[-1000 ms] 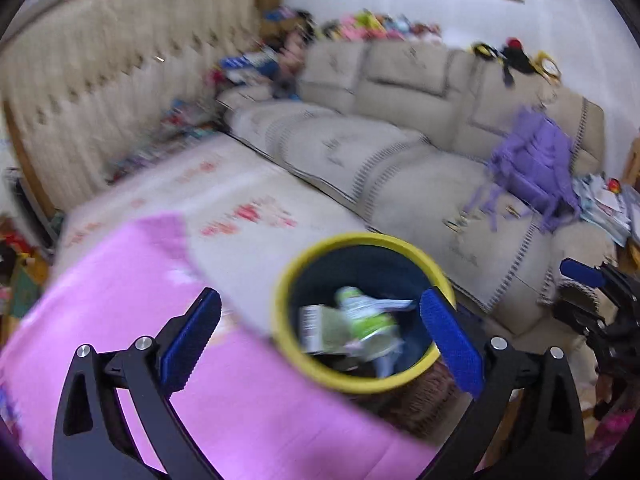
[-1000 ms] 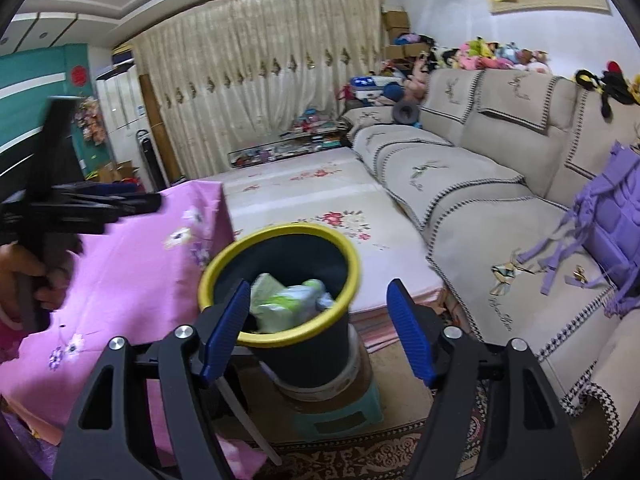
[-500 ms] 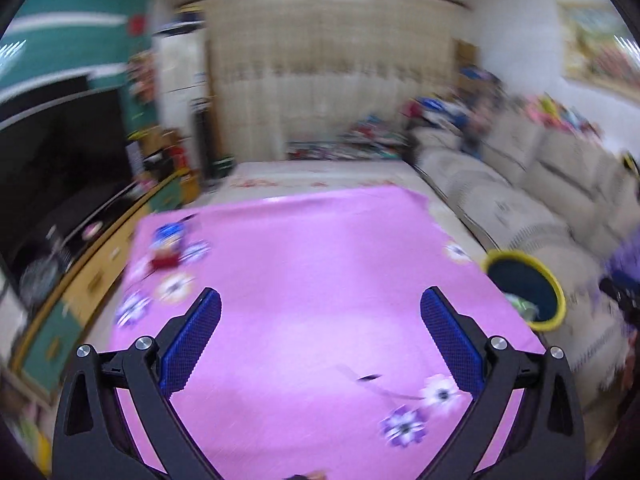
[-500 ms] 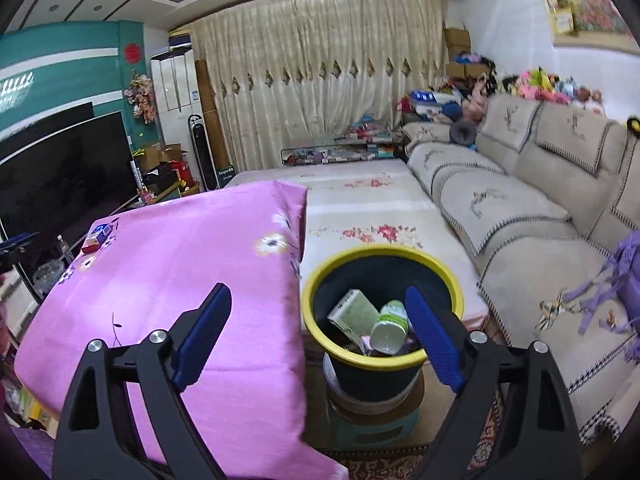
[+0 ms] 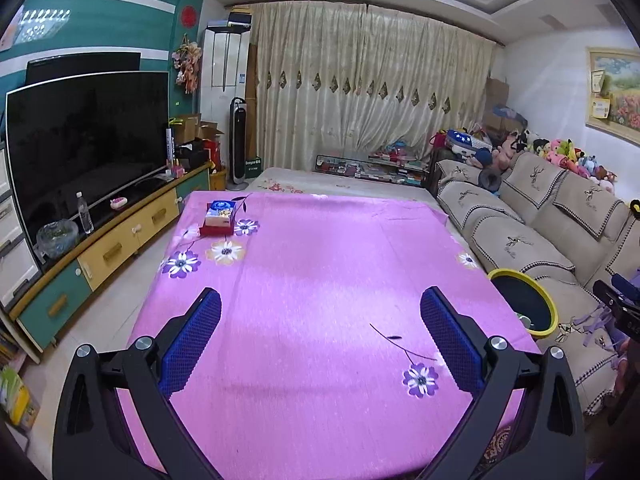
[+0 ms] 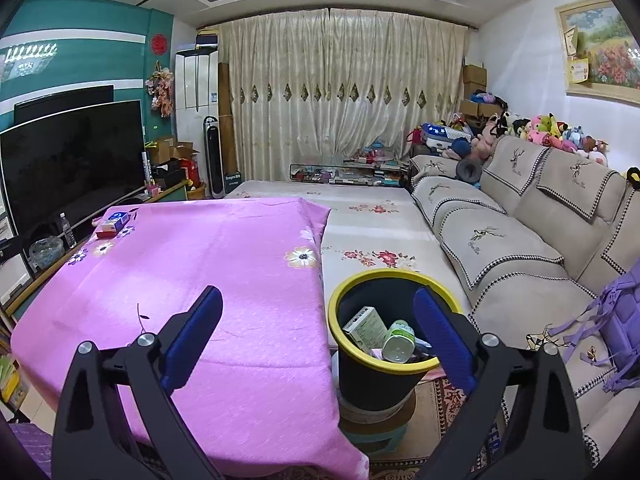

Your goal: Collect trash

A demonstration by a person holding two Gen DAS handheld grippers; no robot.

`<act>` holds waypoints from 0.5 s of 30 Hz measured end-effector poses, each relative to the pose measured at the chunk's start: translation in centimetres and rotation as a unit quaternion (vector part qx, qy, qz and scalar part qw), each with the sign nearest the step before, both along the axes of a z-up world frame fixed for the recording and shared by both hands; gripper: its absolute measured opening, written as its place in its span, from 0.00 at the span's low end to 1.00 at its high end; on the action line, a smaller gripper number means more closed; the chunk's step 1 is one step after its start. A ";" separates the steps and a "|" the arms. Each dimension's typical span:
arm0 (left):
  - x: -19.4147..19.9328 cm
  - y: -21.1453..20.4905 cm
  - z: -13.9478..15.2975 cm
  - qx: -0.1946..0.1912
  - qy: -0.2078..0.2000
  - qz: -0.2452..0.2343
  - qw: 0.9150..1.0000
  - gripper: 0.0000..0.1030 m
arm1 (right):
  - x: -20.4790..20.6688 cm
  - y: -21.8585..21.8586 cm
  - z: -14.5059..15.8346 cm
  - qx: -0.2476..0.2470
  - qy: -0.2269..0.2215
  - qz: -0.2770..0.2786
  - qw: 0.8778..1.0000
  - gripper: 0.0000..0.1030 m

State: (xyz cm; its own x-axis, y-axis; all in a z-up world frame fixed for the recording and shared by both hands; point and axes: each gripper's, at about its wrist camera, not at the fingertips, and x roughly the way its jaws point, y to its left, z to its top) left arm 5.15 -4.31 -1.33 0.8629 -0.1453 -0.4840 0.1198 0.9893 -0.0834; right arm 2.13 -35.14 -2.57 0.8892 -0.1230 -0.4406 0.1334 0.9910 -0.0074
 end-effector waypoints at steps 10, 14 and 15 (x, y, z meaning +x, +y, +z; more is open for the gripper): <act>-1.5 -1.1 0.7 0.007 -0.008 0.007 1.000 0.95 | -0.4 -1.1 -0.3 0.024 0.002 -0.016 1.000 0.89; -1.8 -1.2 0.4 0.007 -0.005 0.004 1.000 0.95 | -0.7 -1.1 -0.5 0.025 0.002 -0.018 1.000 0.89; -1.9 -1.2 0.4 0.006 -0.004 0.004 1.000 0.95 | -0.7 -1.1 -0.5 0.025 0.002 -0.018 1.000 0.89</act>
State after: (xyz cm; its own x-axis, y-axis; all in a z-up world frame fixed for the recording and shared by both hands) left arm 3.23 -5.55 -0.93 0.8682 -0.1321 -0.4783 0.1124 0.9912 -0.0698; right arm 1.38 -36.20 -3.03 0.8831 -0.1329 -0.4500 0.1692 0.9847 0.0412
